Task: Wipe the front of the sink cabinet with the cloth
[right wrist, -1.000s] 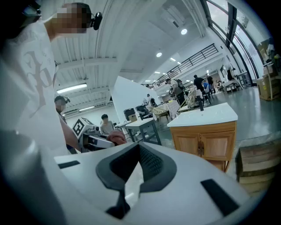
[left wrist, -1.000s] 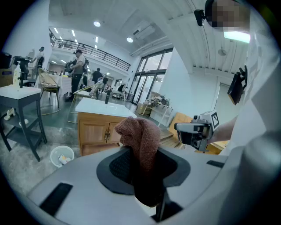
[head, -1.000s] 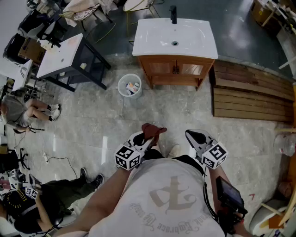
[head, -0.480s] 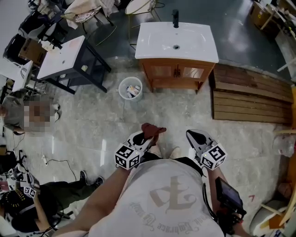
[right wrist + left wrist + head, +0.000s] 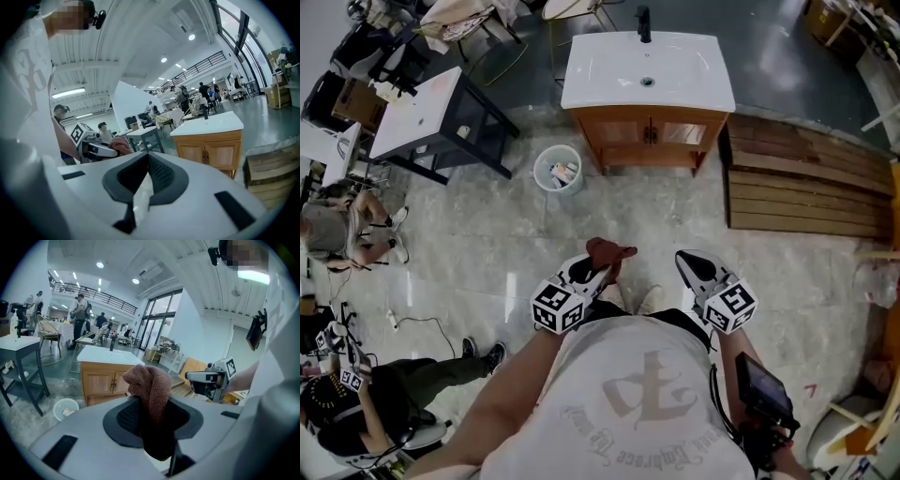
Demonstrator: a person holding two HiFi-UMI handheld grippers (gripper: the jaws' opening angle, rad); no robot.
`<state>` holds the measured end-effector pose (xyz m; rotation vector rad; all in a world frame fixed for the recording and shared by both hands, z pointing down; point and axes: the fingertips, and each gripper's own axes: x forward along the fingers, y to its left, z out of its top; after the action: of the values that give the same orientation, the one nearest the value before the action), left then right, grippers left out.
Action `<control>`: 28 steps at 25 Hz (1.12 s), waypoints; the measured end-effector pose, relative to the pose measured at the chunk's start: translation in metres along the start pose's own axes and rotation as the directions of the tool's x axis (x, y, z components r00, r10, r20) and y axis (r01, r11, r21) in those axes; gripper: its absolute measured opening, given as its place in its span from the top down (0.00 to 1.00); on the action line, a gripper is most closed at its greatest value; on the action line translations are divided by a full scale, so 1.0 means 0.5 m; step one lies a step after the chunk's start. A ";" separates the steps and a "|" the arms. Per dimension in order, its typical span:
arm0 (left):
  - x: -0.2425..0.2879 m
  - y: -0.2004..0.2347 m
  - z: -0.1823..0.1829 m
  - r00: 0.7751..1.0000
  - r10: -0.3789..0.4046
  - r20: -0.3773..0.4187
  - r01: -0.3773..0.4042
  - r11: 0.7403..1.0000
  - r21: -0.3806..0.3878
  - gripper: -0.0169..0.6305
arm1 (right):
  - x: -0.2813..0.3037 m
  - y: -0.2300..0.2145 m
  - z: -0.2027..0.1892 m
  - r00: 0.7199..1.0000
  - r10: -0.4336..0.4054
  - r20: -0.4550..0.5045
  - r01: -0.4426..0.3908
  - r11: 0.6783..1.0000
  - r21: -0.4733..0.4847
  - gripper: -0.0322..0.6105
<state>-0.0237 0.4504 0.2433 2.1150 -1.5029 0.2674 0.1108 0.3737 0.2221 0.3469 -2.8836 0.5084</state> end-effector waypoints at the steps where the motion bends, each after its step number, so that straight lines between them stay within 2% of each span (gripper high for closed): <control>1: 0.004 -0.005 0.000 1.000 0.002 0.000 -0.002 1.000 0.002 0.81 | -0.004 -0.002 -0.002 1.000 0.003 -0.003 -0.003 1.000 -0.001 0.93; 8: 0.034 -0.017 0.019 1.000 0.023 -0.011 -0.023 0.999 0.028 0.81 | -0.011 -0.036 -0.005 0.999 0.023 -0.024 -0.023 1.000 0.000 0.93; 15: 0.052 0.020 0.040 0.999 0.054 -0.011 -0.053 0.998 0.023 0.81 | 0.024 -0.076 0.004 0.999 0.033 -0.026 -0.033 0.999 0.007 0.93; 23: 0.140 0.083 0.072 1.000 0.005 -0.030 -0.005 1.000 0.020 0.81 | 0.092 -0.145 0.020 0.998 0.008 -0.062 -0.008 1.000 0.007 0.93; 28: 0.202 0.151 0.124 0.999 -0.023 -0.044 0.024 0.999 0.026 0.81 | 0.142 -0.204 0.058 0.997 -0.026 -0.075 0.026 1.000 -0.002 0.93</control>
<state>-0.0651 0.3174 0.2590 2.1325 -1.4562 0.3244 0.0657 0.2565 0.2435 0.3567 -2.8031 0.5044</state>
